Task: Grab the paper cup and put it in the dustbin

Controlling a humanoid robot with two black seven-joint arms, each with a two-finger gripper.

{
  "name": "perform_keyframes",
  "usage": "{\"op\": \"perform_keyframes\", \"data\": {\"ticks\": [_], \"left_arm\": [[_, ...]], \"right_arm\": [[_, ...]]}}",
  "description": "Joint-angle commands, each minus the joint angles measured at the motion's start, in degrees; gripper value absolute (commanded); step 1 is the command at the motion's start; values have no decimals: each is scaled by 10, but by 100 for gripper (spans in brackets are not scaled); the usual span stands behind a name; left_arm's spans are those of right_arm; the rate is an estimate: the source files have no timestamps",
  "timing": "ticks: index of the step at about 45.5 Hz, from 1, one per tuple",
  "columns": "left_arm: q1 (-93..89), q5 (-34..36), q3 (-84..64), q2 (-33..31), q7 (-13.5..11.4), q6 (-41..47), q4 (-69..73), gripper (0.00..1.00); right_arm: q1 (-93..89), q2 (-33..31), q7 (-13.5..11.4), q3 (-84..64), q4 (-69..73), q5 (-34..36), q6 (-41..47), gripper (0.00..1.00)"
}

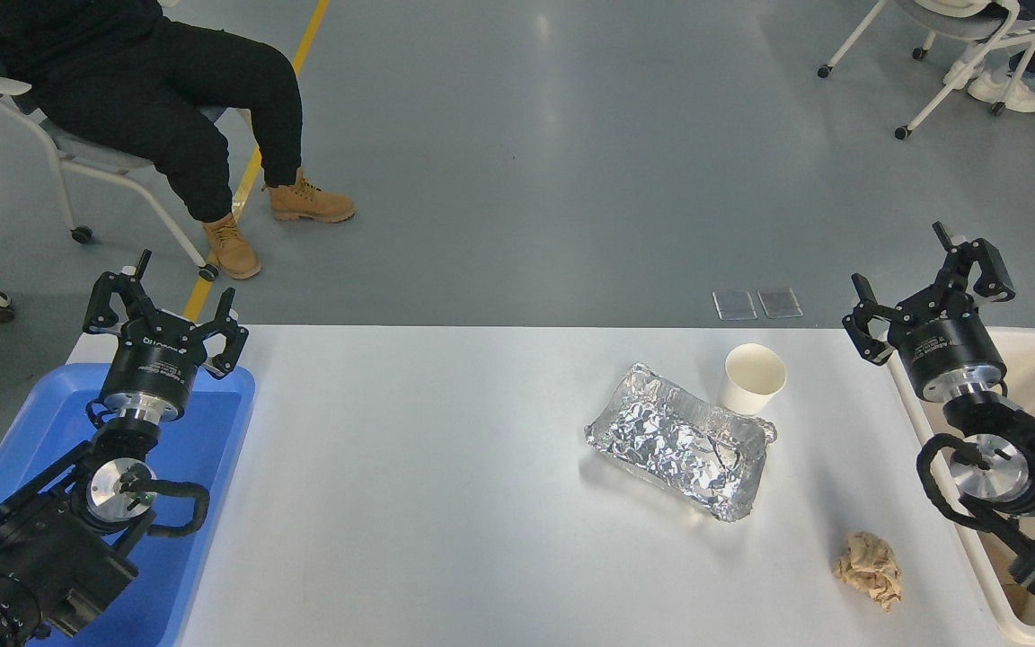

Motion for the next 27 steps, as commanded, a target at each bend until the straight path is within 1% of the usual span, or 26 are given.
{"op": "perform_keyframes", "data": {"ticks": [1,27], "left_arm": [[0,0,-1,-1,0,0,0,99],[0,0,0,0,0,0,0,99]], "right_arm": [[0,3,0,0,0,0,-3,100],[7,4,0,-2,2,0,-3,100]]}}
